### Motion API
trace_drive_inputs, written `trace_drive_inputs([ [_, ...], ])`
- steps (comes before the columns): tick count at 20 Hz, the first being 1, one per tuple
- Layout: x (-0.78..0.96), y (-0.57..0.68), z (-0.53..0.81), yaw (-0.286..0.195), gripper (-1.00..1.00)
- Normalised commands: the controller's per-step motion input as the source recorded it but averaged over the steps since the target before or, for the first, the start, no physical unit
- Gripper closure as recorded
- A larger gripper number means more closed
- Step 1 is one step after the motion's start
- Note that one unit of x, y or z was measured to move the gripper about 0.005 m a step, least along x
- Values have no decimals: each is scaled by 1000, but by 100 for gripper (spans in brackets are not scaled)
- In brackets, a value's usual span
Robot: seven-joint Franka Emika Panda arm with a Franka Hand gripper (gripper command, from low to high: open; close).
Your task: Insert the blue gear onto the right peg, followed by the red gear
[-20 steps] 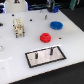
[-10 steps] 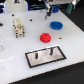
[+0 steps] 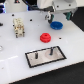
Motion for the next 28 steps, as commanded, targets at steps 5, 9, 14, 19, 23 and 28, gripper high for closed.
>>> trace_drive_inputs([
  [5,-381,127,-437,0,-100],
  [9,-616,21,-309,0,-100],
  [14,-562,0,-260,0,100],
  [19,-271,0,-139,0,100],
  [23,-146,0,-59,0,100],
  [28,55,-4,73,0,100],
])
